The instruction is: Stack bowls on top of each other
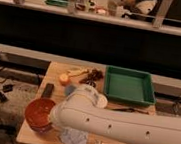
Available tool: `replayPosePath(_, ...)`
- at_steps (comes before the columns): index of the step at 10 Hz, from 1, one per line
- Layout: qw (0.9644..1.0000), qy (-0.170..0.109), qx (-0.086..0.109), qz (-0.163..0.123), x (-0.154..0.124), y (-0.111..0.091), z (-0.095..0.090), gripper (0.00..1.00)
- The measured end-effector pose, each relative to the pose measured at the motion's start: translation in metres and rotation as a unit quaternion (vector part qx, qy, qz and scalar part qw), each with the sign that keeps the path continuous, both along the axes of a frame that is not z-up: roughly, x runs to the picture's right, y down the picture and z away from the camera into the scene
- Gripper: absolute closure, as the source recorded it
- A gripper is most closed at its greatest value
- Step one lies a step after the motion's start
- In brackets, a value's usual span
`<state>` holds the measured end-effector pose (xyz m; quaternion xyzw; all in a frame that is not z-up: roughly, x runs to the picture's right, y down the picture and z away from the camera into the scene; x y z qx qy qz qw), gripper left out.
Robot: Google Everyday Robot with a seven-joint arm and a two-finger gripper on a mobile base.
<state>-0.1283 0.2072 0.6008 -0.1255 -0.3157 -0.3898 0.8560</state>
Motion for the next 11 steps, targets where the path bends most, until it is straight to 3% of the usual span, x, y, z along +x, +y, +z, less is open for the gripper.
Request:
replayPosePath(5, 0.9994, -0.023, 0.017, -0.018, -0.021, 0.012, 0.013, 1.00)
replayPosePath(8, 0.9986, -0.029, 0.042, -0.012, -0.027, 0.016, 0.026, 1.00)
replayPosePath(11, 0.9980, -0.034, 0.052, -0.004, -0.036, 0.017, 0.039, 1.00)
